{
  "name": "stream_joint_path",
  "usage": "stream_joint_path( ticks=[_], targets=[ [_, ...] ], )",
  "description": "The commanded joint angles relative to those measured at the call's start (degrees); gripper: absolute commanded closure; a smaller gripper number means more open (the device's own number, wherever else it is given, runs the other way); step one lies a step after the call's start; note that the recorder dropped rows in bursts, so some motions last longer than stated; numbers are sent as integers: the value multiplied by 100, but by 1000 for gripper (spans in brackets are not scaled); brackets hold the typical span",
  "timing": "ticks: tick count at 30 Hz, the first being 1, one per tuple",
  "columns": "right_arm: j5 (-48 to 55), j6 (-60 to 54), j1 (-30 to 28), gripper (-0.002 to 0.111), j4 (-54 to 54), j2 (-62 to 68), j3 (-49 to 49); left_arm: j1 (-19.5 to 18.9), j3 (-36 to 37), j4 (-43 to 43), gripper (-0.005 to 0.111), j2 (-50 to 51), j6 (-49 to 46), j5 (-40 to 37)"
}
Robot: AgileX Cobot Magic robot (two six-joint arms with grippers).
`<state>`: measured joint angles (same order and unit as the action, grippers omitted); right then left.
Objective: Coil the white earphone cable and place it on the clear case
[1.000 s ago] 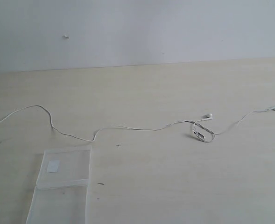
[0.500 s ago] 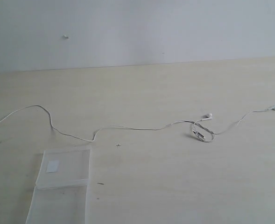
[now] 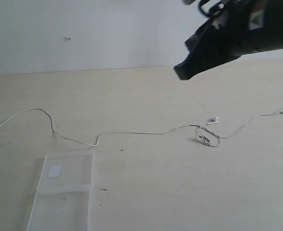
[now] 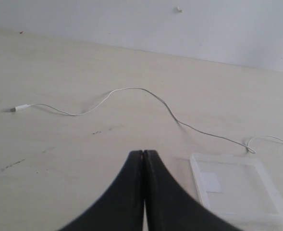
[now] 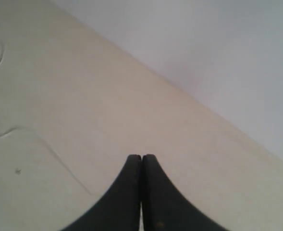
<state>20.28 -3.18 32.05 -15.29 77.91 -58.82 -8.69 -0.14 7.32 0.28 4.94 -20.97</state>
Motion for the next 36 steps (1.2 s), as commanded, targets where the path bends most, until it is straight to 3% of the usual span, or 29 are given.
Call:
stream_joint_path(
  ticks=[1, 5, 9, 13, 20, 22, 36],
  targets=[
    [1026, -2425, 195, 108, 2042, 965, -753, 8, 14, -14, 107, -28, -27, 30],
    [1756, -4454, 195, 108, 3937, 1794, -1280, 8, 14, -14, 107, -28, -27, 30],
    [2595, -4762, 304, 108, 4304, 2568, -2069, 8, 14, -14, 107, -28, -27, 30],
    [2658, -4762, 694, 104, 3953, 3217, -2723, 8, 14, -14, 107, -28, -27, 30],
    [2398, -3511, 1387, 68, 2336, 3950, -3558, 8, 14, -14, 107, -28, -27, 30],
    [2233, -2974, 1502, 63, 2088, 4164, -3726, 8, 14, -14, 107, -28, -27, 30],
    [1990, -2428, 1789, 62, 1529, 5308, -4648, 8, 14, -14, 107, -28, -27, 30]
  ],
)
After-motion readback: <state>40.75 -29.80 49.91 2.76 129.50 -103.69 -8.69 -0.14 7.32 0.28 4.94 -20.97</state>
